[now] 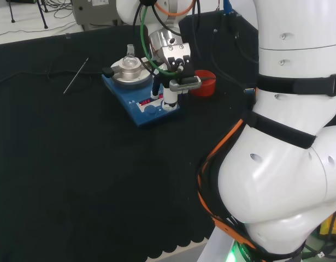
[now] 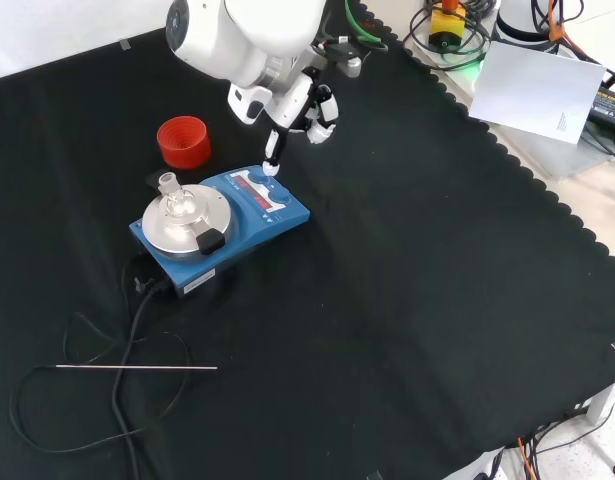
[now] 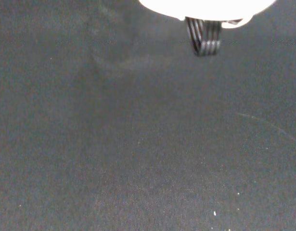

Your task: Turn on the heater.

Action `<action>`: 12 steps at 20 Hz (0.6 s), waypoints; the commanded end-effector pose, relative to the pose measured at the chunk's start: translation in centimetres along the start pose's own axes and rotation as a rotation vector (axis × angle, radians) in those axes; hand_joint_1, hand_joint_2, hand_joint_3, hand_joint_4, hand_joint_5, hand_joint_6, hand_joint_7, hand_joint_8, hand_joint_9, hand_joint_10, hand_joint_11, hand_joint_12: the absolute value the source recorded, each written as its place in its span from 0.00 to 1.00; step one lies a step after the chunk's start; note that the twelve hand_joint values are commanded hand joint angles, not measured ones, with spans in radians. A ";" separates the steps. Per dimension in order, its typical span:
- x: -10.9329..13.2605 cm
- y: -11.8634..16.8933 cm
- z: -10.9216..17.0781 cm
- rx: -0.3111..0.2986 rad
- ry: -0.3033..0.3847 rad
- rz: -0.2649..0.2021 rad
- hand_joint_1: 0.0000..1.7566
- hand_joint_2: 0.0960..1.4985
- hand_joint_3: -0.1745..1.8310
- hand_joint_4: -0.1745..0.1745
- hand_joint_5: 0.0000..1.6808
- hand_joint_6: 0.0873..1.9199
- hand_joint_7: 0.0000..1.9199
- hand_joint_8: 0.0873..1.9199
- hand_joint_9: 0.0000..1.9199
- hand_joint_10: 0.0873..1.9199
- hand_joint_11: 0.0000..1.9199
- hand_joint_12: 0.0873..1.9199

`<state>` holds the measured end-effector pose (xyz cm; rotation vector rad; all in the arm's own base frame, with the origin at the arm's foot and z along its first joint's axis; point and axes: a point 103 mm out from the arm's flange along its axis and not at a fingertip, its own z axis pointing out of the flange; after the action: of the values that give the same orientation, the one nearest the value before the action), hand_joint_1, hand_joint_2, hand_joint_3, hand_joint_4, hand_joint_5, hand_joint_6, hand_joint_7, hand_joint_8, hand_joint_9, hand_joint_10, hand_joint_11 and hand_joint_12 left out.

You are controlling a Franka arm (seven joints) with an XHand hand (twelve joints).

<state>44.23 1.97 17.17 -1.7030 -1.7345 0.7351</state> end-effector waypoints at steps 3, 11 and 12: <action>0.5 0.4 0.6 0.012 -0.005 -0.013 0.85 0.40 0.62 0.30 0.16 0.00 0.98 0.82 1.00 0.88 1.00 0.83; 0.7 0.5 0.9 0.021 -0.008 -0.013 0.85 0.40 0.62 0.31 0.16 0.00 0.98 0.82 1.00 0.87 1.00 0.83; 0.7 0.5 1.0 0.023 -0.009 -0.013 0.85 0.39 0.62 0.31 0.16 0.00 0.98 0.82 1.00 0.87 1.00 0.83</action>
<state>43.96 2.65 16.26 -1.6760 -1.7367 0.7507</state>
